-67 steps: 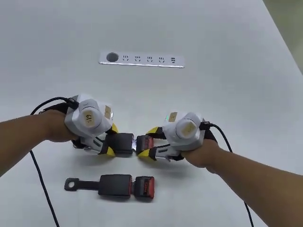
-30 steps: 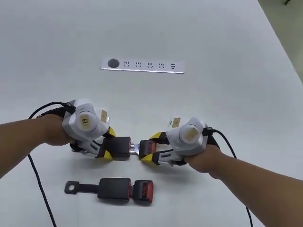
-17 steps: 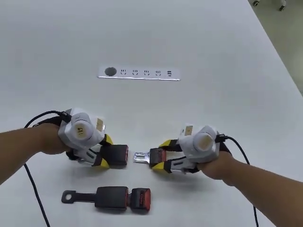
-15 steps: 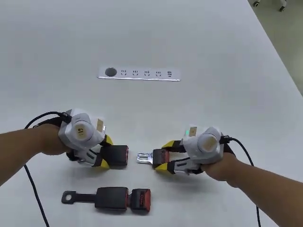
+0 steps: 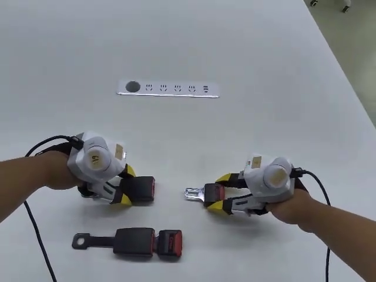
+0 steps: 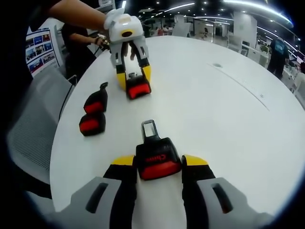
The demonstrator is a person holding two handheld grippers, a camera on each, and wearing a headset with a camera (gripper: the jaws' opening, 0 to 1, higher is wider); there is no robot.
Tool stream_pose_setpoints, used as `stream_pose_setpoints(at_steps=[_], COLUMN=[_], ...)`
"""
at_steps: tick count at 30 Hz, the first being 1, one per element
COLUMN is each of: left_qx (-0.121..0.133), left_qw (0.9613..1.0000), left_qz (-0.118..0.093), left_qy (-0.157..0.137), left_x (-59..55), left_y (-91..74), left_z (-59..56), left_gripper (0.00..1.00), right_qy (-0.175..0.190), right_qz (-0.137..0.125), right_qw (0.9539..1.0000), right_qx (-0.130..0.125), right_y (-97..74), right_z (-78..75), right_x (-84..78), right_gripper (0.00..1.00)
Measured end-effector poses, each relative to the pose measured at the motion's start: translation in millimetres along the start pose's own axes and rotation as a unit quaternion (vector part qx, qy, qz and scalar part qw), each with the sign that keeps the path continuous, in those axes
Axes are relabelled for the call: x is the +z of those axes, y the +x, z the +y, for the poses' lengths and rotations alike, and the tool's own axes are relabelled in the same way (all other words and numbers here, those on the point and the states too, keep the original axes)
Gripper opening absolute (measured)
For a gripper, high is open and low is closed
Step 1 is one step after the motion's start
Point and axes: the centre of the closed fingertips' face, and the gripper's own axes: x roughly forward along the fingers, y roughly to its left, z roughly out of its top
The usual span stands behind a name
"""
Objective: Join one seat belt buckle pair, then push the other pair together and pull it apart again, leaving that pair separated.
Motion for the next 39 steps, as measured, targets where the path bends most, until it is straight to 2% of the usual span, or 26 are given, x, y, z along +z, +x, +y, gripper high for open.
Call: stream_pose_setpoints(at_steps=[9,12,16,19,20,21,22,25,26,27,28,29,31,33,34,35,36,37,38,39], left_qx=[-0.001,-0.002,-0.004,-0.002,-0.002,-0.001,-0.002,0.004,0.005,0.011,0.024,0.026,0.052,0.076,0.076,0.078,0.102,0.109,0.113,0.133], left_qw=[1.0,0.9999,0.9999,0.9999,0.9999,0.9999,0.9996,0.9991,0.9989,0.9985,0.9972,0.9967,0.9938,0.9878,0.9847,0.9835,0.9819,0.9799,0.975,0.97], left_qz=[-0.001,0.001,0.003,0.004,0.004,0.002,-0.002,-0.013,-0.016,-0.017,-0.028,-0.033,-0.054,-0.069,-0.073,-0.078,-0.082,-0.082,-0.092,-0.101], left_qy=[0.006,0.01,0.016,0.016,0.011,-0.016,-0.027,-0.039,-0.044,-0.05,-0.066,-0.069,-0.082,-0.117,-0.139,-0.143,-0.137,-0.145,-0.168,-0.176], left_x=[0.0,0.4,0.3,1.4,1.9,4.3,7.0,11.0,13.6,14.4,19.4,21.2,25.0,25.7,20.6,20.3,16.2,14.6,11.7,10.8], left_y=[0.1,-0.1,0.0,-0.4,-0.6,-0.8,-0.9,-4.4,-7.7,-9.7,-13.6,-15.0,-23.3,-30.3,-30.2,-32.2,-37.2,-40.4,-44.1,-49.3], left_z=[-0.4,-0.9,-0.7,-1.7,-1.9,-3.2,-4.1,-5.4,-8.4,-8.4,-7.7,-7.6,-2.2,0.8,-1.6,-2.6,2.9,2.5,1.9,6.5], left_gripper=[0.34,0.33,0.34,0.34,0.34,0.35,0.36,0.43,0.47,0.5,0.53,0.56,0.59,0.7,0.71,0.69,0.7,0.72,0.78,0.83], right_qy=[-0.005,0.002,-0.005,-0.022,-0.017,-0.011,-0.003,0.003,0.021,0.023,0.017,0.021,0.037,0.037,0.047,0.052,0.049,0.054,0.069,0.082], right_qz=[0.014,0.019,0.022,0.03,0.028,0.026,0.023,0.012,0.0,0.0,-0.001,-0.002,-0.01,-0.018,-0.028,-0.044,-0.055,-0.059,-0.062,-0.074], right_qw=[0.9999,0.9997,0.9996,0.999,0.9992,0.9994,0.9995,0.9993,0.999,0.9988,0.9981,0.9977,0.9967,0.994,0.9926,0.9898,0.9848,0.9819,0.9798,0.9743], right_qx=[-0.009,-0.013,-0.014,-0.026,-0.022,-0.019,-0.021,-0.034,-0.039,-0.044,-0.059,-0.064,-0.071,-0.101,-0.108,-0.125,-0.157,-0.172,-0.177,-0.196], right_y=[-13.6,-15.3,-17.6,-19.6,-19.9,-19.3,-18.8,-24.9,-27.4,-29.7,-32.1,-30.0,-33.0,-37.7,-39.0,-43.5,-49.9,-56.5,-60.0,-64.9], right_z=[-8.1,-8.0,-6.7,-8.6,-7.7,-7.4,-8.1,-10.9,-11.0,-11.3,-13.1,-14.8,-12.7,-17.8,-18.7,-20.6,-25.3,-23.8,-20.3,-20.7], right_x=[-22.5,-26.4,-29.5,-29.8,-29.3,-29.1,-28.4,-20.7,-15.6,-13.4,-12.3,-14.3,-11.8,-10.7,-8.9,-3.5,-0.1,4.5,6.3,9.8], right_gripper=[0.36,0.36,0.36,0.4,0.43,0.48,0.51,0.52,0.53,0.57,0.6,0.64,0.66,0.69,0.71,0.75,0.76,0.78,0.79,0.81])
